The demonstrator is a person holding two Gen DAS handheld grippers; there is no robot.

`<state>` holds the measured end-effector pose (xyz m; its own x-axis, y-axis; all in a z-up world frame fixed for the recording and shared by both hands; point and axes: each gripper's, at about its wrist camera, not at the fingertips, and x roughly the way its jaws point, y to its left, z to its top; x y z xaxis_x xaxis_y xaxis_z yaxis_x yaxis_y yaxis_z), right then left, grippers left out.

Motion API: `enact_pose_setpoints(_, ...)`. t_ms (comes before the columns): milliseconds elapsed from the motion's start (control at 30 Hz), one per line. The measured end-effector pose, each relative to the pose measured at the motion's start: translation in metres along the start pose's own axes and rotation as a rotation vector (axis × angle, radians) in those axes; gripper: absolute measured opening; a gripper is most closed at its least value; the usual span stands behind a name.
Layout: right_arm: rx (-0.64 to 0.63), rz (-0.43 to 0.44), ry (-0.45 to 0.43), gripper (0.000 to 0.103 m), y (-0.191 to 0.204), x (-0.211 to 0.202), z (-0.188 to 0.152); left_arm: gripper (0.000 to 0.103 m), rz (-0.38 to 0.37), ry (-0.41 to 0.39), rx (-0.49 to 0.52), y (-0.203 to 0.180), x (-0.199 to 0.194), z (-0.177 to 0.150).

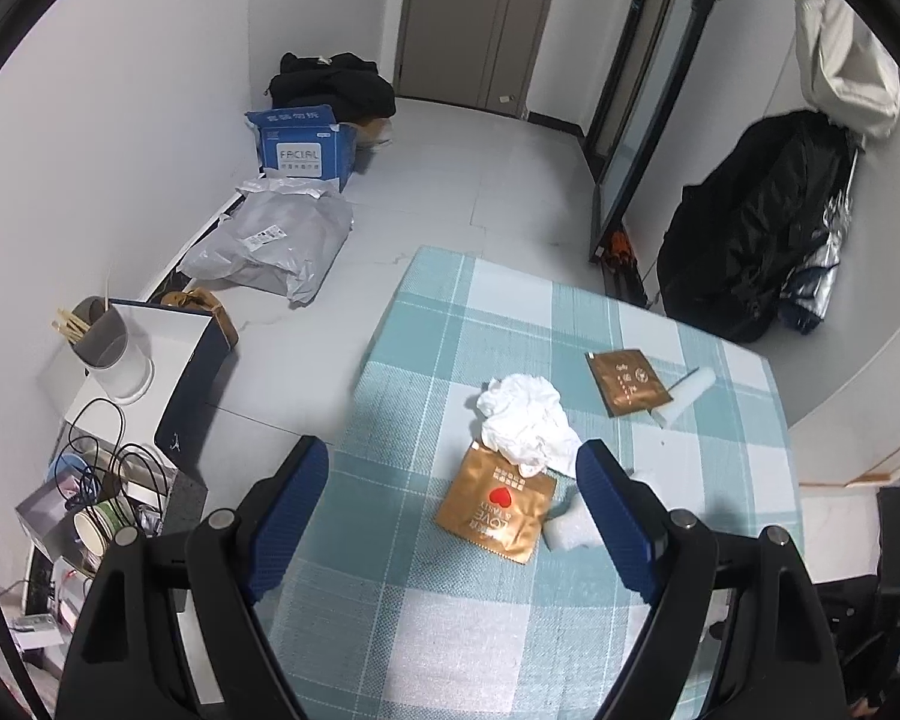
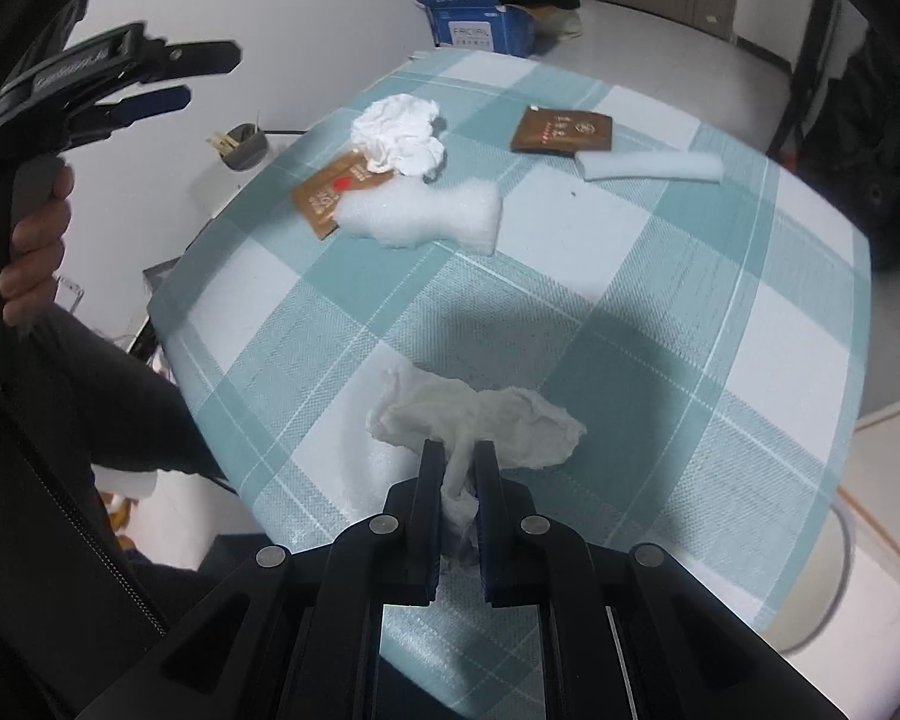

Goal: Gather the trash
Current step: 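Grasp the other white tissue with the left gripper while the right holds its tissue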

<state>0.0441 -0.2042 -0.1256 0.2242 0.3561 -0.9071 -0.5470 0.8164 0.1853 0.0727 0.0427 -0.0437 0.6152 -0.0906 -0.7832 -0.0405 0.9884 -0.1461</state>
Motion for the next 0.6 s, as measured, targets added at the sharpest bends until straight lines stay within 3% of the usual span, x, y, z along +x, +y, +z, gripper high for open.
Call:
enact_pose_setpoints(333,0.054,0.027,-0.027,0.009,-0.006,0.012,-0.007,0.082,-0.018,0.082,0.122,-0.018,0.022,0.002)
enact_pose_setpoints(533,0.062,0.032,-0.070,0.009,-0.007,0.003,-0.006,0.082,-0.014,0.168,0.239,-0.035,0.056,0.022)
enact_pose_setpoints(600,0.057,0.027,-0.076,0.009,-0.008,0.001,-0.008,0.082,-0.044,0.239,0.251,-0.038,0.075,0.027)
